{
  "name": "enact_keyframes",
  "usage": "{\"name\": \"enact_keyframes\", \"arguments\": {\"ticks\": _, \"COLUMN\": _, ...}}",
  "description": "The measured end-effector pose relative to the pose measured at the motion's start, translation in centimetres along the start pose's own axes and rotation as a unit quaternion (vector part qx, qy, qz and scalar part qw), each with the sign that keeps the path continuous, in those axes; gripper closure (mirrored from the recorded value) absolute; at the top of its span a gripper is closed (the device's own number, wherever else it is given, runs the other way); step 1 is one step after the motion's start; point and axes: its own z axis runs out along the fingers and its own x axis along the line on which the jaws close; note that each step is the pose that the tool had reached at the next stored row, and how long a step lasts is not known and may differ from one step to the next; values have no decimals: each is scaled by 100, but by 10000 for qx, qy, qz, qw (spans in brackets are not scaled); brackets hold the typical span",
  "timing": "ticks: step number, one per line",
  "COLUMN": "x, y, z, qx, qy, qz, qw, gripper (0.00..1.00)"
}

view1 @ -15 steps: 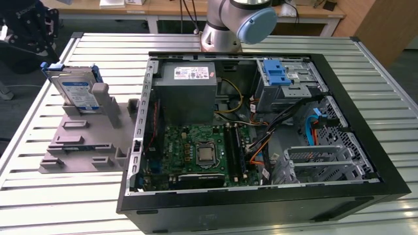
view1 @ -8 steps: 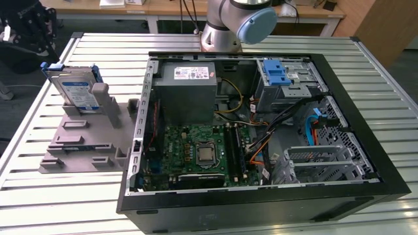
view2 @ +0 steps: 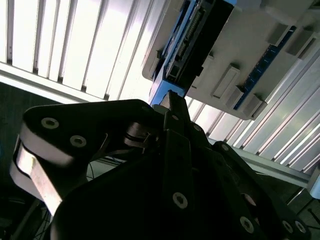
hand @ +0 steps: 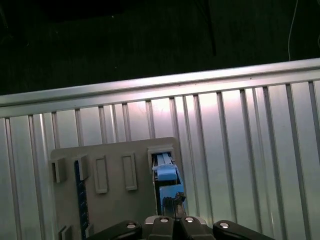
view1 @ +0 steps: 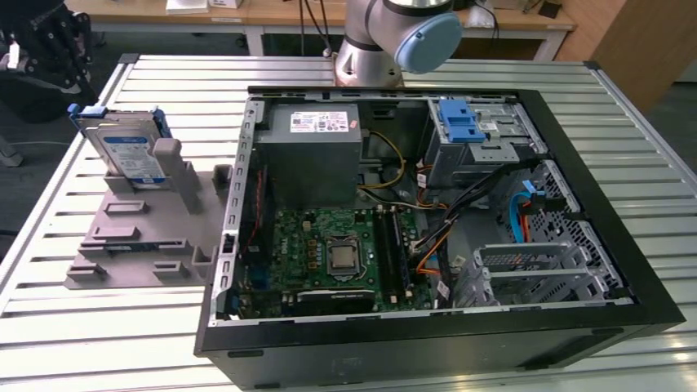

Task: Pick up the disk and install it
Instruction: 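Pick up the disk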

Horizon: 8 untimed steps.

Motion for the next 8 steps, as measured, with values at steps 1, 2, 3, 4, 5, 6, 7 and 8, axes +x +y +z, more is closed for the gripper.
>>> {"name": "enact_keyframes", "arguments": {"ticks": 1, "x": 0, "y": 0, "z": 0, "qx": 0, "qy": 0, "qz": 0, "qw": 10000, "gripper": 89}}
{"name": "enact_keyframes", "arguments": {"ticks": 2, "x": 0, "y": 0, "z": 0, "qx": 0, "qy": 0, "qz": 0, "qw": 10000, "gripper": 89}}
{"name": "enact_keyframes", "arguments": {"ticks": 3, "x": 0, "y": 0, "z": 0, "qx": 0, "qy": 0, "qz": 0, "qw": 10000, "gripper": 89}}
{"name": "enact_keyframes", "arguments": {"ticks": 4, "x": 0, "y": 0, "z": 0, "qx": 0, "qy": 0, "qz": 0, "qw": 10000, "gripper": 89}}
{"name": "enact_keyframes", "arguments": {"ticks": 5, "x": 0, "y": 0, "z": 0, "qx": 0, "qy": 0, "qz": 0, "qw": 10000, "gripper": 89}}
{"name": "enact_keyframes", "arguments": {"ticks": 6, "x": 0, "y": 0, "z": 0, "qx": 0, "qy": 0, "qz": 0, "qw": 10000, "gripper": 89}}
{"name": "enact_keyframes", "arguments": {"ticks": 7, "x": 0, "y": 1, "z": 0, "qx": 0, "qy": 0, "qz": 0, "qw": 10000, "gripper": 89}}
{"name": "enact_keyframes", "arguments": {"ticks": 8, "x": 1, "y": 0, "z": 0, "qx": 0, "qy": 1, "qz": 0, "qw": 10000, "gripper": 89}}
